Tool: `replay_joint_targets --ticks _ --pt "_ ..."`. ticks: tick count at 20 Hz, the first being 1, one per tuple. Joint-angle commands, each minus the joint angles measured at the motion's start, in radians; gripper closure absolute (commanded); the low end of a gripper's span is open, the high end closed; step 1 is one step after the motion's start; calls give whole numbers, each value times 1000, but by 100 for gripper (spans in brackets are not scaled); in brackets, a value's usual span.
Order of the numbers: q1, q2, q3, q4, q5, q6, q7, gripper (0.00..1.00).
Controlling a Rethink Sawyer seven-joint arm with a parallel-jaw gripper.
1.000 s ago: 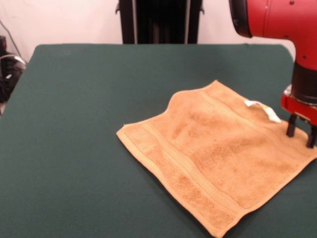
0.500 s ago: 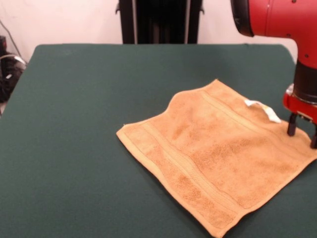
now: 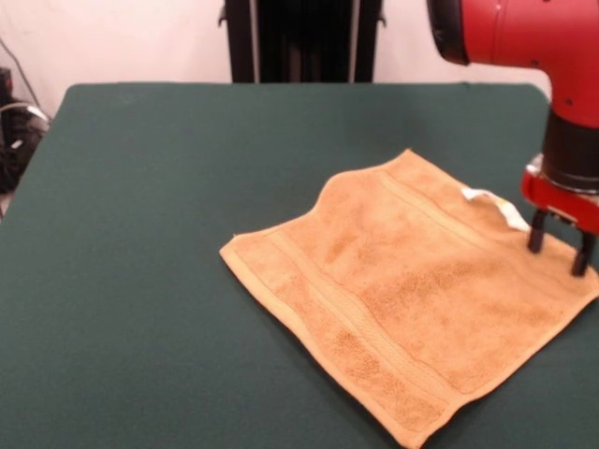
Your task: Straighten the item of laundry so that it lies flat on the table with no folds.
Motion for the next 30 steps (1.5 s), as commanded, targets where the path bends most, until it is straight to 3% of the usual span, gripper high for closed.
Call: replay_joint_targets --ticks 1,8,17,22,30 --pt "-97 -46 128 181 -128 62 -93 0" --pt "-234 -102 222 286 -320 -23 -162 0" --pt "-333 -111 293 288 -526 -49 -119 0" --pt "-317 -20 273 250 -645 -146 -70 0" --pt "-373 120 322 195 -743 -281 -33 0"
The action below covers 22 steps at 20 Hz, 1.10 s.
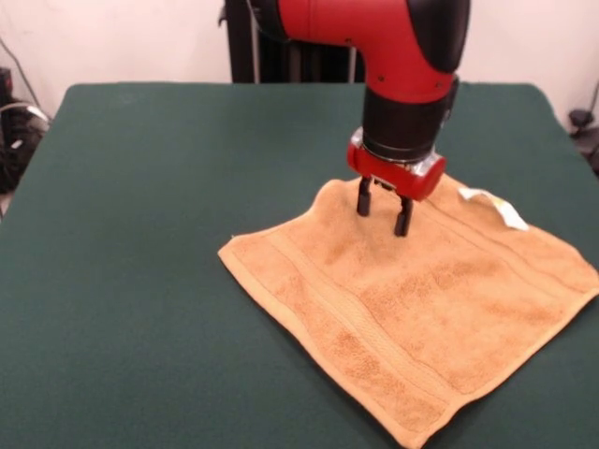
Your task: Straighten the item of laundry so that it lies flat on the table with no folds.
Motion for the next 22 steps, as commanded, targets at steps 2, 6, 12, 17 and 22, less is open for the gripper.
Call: replay_joint_targets --ticks 2,6,12,17,22 --pt "-33 278 180 -9 -131 -230 -34 0" --pt "-39 306 185 -30 -158 -250 -27 0" --pt "-77 364 220 -49 -188 -292 -14 0" --pt "-124 406 265 -63 -240 -326 -29 0" --pt "-128 317 267 -8 -208 -162 -14 0"
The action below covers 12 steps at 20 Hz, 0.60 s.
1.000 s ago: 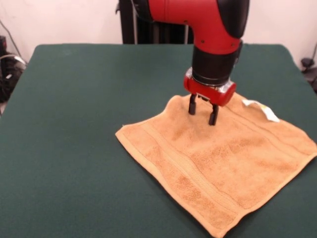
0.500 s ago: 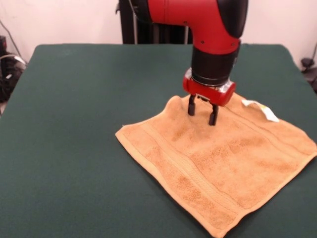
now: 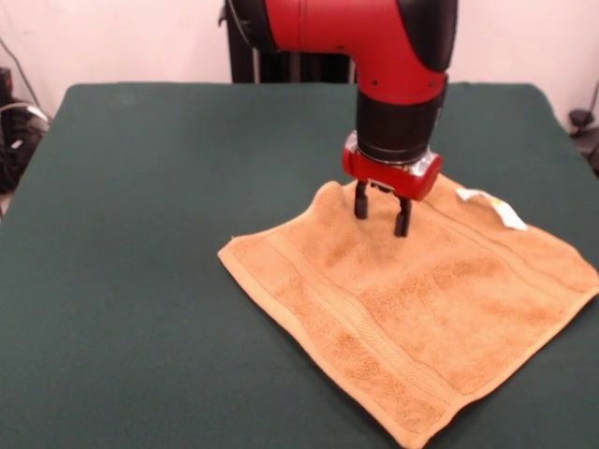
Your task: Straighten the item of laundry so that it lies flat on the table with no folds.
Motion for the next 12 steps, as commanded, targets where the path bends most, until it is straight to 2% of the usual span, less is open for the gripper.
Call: replay_joint_targets --ticks 1,8,12 --pt "-39 308 164 16 -64 -157 -24 0" --pt "-86 100 195 126 -40 105 -76 0" --pt "-98 36 191 121 -51 194 -103 0"
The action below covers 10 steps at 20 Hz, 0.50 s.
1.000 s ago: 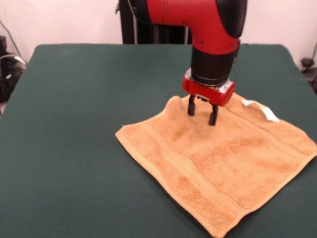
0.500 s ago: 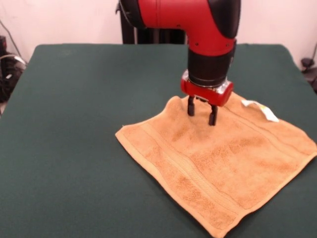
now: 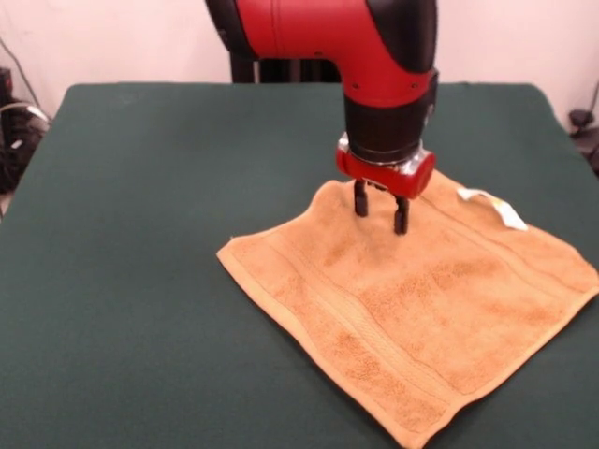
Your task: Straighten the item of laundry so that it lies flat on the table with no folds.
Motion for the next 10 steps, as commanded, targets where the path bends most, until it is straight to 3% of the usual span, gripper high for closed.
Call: replay_joint_targets --ticks 1,10 --pt "-13 30 111 105 -56 148 -110 0" --pt "-34 -23 115 99 -63 222 -112 0"
